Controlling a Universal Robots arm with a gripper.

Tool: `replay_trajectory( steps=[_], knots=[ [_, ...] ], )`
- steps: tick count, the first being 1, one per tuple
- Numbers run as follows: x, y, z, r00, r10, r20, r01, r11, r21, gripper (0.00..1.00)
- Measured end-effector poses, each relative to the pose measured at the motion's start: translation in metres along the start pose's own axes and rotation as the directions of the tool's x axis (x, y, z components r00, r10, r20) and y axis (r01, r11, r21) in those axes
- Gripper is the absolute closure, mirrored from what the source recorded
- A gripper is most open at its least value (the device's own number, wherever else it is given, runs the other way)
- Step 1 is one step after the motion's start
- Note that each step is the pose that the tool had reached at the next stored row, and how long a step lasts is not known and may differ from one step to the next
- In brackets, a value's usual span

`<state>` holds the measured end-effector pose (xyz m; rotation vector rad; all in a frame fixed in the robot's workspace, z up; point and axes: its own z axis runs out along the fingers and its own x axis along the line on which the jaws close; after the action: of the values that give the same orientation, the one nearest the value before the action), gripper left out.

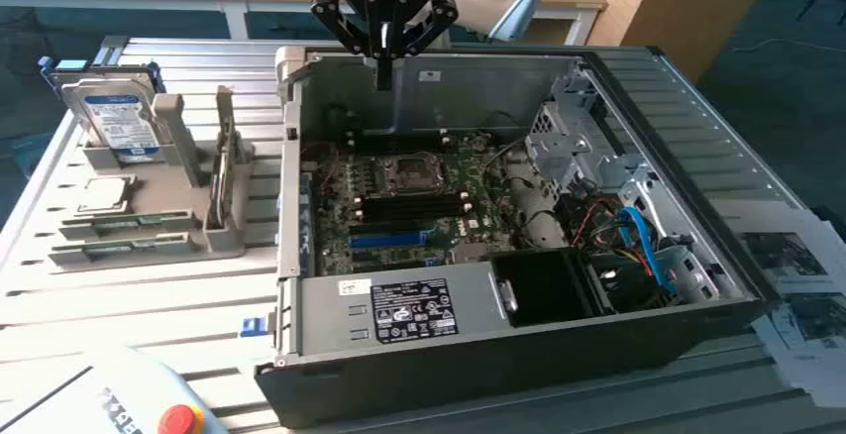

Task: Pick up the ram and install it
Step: 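Reach for the ram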

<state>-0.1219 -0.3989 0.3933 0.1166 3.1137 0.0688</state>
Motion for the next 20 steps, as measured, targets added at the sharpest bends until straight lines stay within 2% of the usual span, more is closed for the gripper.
replay_trajectory(
  steps=[14, 20],
  knots=[
    [0.001, 0.0002, 0.0, 1.0, 0.0, 0.0, 0.0, 1.0, 0.0, 0.9],
    [0.013, -0.0004, -0.0003, 1.0, 0.0, 0.0, 0.0, 1.0, -0.0001, 0.9]
  ],
)
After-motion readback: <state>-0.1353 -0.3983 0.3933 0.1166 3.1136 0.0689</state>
